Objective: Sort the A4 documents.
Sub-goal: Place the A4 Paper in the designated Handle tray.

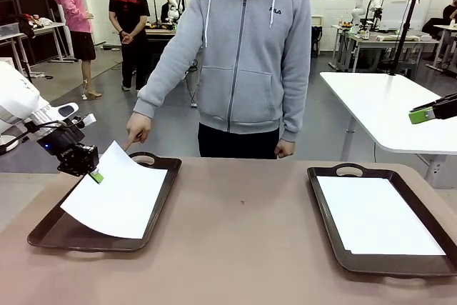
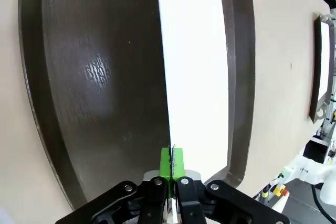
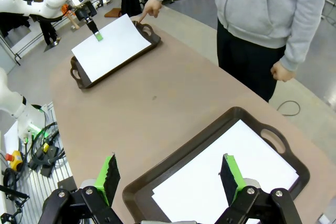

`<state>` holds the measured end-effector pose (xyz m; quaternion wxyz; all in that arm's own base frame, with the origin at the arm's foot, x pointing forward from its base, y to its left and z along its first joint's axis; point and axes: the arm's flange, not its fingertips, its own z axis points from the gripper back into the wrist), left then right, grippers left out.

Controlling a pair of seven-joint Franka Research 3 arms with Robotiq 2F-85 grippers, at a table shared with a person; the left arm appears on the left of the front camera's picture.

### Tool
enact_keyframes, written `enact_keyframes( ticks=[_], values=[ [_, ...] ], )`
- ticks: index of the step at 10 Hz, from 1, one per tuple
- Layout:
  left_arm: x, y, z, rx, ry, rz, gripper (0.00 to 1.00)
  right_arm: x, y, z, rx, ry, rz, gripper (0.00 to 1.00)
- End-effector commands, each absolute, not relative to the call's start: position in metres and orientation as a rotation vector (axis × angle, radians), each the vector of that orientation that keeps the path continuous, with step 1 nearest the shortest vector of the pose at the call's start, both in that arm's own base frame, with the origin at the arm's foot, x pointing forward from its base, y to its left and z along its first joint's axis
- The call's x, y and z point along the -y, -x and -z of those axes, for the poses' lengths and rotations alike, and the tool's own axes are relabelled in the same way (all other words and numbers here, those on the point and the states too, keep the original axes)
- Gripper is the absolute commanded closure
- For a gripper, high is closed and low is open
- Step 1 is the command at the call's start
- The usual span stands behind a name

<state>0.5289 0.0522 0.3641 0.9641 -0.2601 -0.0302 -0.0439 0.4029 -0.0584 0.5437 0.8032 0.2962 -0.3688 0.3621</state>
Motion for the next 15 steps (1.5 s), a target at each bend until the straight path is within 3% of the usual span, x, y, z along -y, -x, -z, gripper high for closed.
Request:
enact_keyframes(
  ticks=[1, 9, 10, 11, 12, 13, 14, 15],
  values=[
    [-0.05, -0.528, -0.371, 0.053, 0.511, 0.1, 0.99, 0.058, -0.403, -0.544, 0.801, -0.645, -0.777, 0.0],
    [-0.038, -0.54, -0.351, 0.026, 0.501, 0.079, 0.99, 0.058, -0.403, -0.544, 0.801, -0.645, -0.777, 0.0],
    [-0.035, -0.539, -0.351, 0.021, 0.494, 0.078, 0.79, 0.058, -0.403, -0.544, 0.801, -0.645, -0.777, 0.0],
    [-0.036, -0.539, -0.352, 0.022, 0.489, 0.079, 0.79, 0.058, -0.403, -0.544, 0.801, -0.645, -0.777, 0.0],
    [-0.036, -0.539, -0.353, 0.028, 0.476, 0.073, 0.59, 0.058, -0.403, -0.544, 0.801, -0.645, -0.777, 0.0],
    [-0.036, -0.539, -0.354, 0.027, 0.467, 0.071, 0.77, 0.058, -0.403, -0.544, 0.801, -0.645, -0.777, 0.0],
    [-0.037, -0.538, -0.355, 0.028, 0.459, 0.069, 0.39, 0.058, -0.403, -0.544, 0.801, -0.645, -0.777, 0.0],
    [-0.038, -0.537, -0.357, 0.031, 0.441, 0.067, 0.57, 0.058, -0.403, -0.544, 0.801, -0.645, -0.777, 0.0]
  ],
)
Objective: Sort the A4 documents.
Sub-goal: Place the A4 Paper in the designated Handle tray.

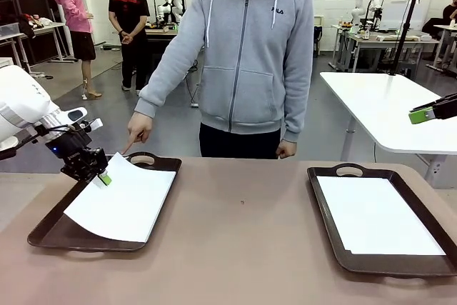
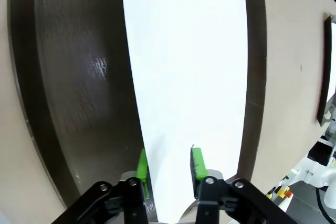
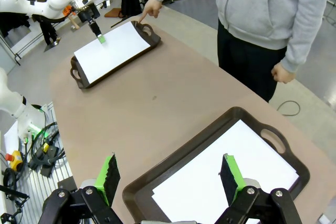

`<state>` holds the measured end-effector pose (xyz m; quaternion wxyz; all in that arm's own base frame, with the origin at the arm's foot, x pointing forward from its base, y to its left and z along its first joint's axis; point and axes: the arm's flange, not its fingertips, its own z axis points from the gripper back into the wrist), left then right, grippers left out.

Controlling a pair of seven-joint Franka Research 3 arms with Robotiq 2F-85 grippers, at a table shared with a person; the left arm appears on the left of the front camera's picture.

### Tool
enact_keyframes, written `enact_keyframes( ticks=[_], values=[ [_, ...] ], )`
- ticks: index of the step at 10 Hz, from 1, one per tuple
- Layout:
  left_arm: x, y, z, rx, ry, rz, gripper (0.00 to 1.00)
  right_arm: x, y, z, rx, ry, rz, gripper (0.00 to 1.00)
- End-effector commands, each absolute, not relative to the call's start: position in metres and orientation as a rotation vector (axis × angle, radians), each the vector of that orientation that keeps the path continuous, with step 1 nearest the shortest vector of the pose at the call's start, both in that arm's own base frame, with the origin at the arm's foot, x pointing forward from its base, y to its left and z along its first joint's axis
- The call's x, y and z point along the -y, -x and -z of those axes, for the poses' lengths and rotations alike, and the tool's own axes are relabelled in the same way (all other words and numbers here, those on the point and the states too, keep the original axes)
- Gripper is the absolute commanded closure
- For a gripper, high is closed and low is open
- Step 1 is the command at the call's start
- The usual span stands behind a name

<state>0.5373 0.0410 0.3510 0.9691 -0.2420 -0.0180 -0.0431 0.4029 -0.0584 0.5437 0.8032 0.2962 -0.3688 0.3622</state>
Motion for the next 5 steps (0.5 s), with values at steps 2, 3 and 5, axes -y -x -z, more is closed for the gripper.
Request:
enact_keyframes(
  ticks=[2, 3, 5],
  values=[
    [-0.0393, -0.5367, -0.3586, 0.018, 0.44, 0.068, 0.37, 0.0579, -0.4031, -0.544, 0.801, -0.645, -0.777, 0.0],
    [-0.0417, -0.5357, -0.3603, 0.018, 0.426, 0.062, 0.0, 0.0579, -0.4031, -0.544, 0.801, -0.645, -0.777, 0.0],
    [-0.0454, -0.533, -0.3659, 0.026, 0.404, 0.057, 0.0, 0.0579, -0.4031, -0.544, 0.801, -0.645, -0.777, 0.0]
  ],
)
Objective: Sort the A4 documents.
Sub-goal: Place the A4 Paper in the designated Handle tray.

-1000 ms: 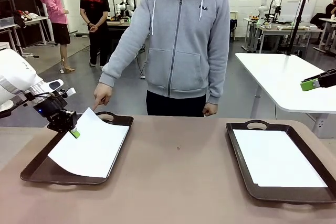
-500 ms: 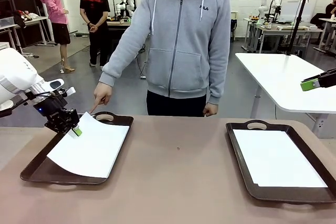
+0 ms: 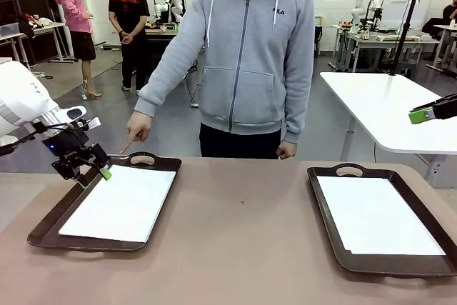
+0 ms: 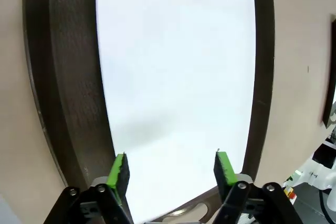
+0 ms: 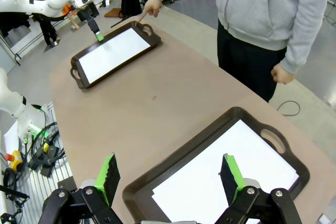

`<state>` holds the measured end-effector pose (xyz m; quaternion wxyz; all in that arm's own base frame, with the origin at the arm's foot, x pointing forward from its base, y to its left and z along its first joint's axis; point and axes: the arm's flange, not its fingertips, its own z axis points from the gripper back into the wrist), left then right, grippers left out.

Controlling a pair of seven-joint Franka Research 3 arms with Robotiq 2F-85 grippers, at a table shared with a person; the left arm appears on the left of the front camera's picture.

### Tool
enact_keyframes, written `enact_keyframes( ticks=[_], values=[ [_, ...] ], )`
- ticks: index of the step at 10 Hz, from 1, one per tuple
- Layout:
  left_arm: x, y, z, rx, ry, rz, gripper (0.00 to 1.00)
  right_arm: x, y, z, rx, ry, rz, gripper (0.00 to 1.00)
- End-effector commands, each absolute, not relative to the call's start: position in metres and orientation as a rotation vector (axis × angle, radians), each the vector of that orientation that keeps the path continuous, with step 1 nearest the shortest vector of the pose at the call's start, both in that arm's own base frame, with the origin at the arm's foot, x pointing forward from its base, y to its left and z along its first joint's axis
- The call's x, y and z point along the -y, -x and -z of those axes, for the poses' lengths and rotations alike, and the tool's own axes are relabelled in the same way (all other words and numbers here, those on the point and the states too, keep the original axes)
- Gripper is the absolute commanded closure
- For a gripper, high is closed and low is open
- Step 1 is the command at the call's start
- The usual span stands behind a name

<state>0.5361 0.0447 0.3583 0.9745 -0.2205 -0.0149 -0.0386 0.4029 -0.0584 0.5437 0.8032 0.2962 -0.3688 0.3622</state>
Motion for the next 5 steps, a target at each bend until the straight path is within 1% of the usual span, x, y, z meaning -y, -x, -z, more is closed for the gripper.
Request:
enact_keyframes(
  ticks=[1, 5],
  values=[
    [-0.0475, -0.5308, -0.3701, 0.032, 0.393, 0.057, 0.0, 0.0579, -0.4031, -0.544, 0.801, -0.645, -0.777, 0.0],
    [-0.0494, -0.5279, -0.3767, 0.062, 0.383, 0.032, 0.0, 0.0579, -0.4031, -0.544, 0.801, -0.645, -0.777, 0.0]
  ],
)
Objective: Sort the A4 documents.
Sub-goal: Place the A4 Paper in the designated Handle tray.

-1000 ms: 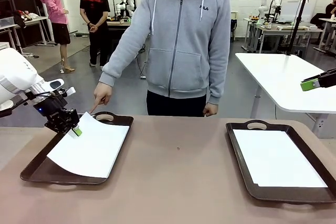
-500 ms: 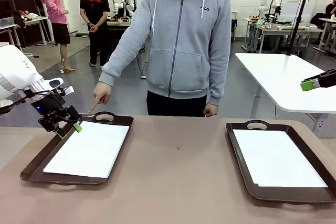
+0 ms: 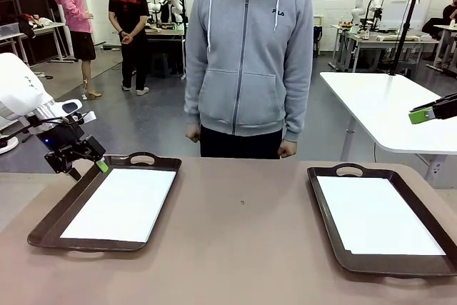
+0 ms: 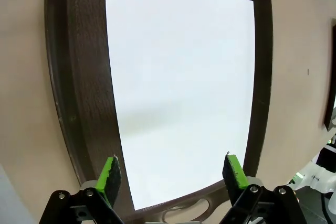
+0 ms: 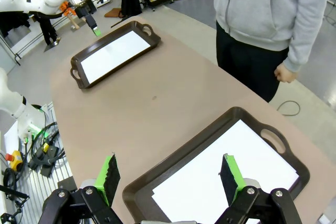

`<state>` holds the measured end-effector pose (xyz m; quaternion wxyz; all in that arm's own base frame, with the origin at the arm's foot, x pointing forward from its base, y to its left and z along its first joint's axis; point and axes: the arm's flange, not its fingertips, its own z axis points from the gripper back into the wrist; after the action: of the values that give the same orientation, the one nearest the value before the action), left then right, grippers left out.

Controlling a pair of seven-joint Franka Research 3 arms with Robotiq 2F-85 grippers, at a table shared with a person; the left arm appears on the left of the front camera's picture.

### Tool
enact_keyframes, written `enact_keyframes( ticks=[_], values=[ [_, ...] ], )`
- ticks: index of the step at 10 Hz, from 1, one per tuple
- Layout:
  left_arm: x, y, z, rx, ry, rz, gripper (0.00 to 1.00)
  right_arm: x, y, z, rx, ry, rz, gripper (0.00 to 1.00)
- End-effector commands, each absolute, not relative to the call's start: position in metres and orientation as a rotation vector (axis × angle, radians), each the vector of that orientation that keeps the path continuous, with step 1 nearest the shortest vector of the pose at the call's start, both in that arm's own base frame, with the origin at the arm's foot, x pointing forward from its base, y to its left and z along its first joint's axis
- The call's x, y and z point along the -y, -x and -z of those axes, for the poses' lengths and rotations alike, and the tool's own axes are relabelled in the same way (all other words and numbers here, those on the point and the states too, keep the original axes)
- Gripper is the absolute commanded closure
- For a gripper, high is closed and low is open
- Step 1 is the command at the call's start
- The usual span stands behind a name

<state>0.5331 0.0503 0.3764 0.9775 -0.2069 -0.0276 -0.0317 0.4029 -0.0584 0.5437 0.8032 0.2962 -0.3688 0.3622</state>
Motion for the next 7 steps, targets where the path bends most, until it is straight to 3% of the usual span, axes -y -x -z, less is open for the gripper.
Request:
enact_keyframes(
  ticks=[1, 7],
  values=[
    [-0.0499, -0.5332, -0.3747, 0.051, 0.419, 0.071, 0.0, 0.0579, -0.4031, -0.544, 0.801, -0.645, -0.777, 0.0],
    [-0.0499, -0.5332, -0.3747, 0.051, 0.419, 0.071, 0.0, 0.0579, -0.4031, -0.544, 0.801, -0.645, -0.777, 0.0]
  ],
)
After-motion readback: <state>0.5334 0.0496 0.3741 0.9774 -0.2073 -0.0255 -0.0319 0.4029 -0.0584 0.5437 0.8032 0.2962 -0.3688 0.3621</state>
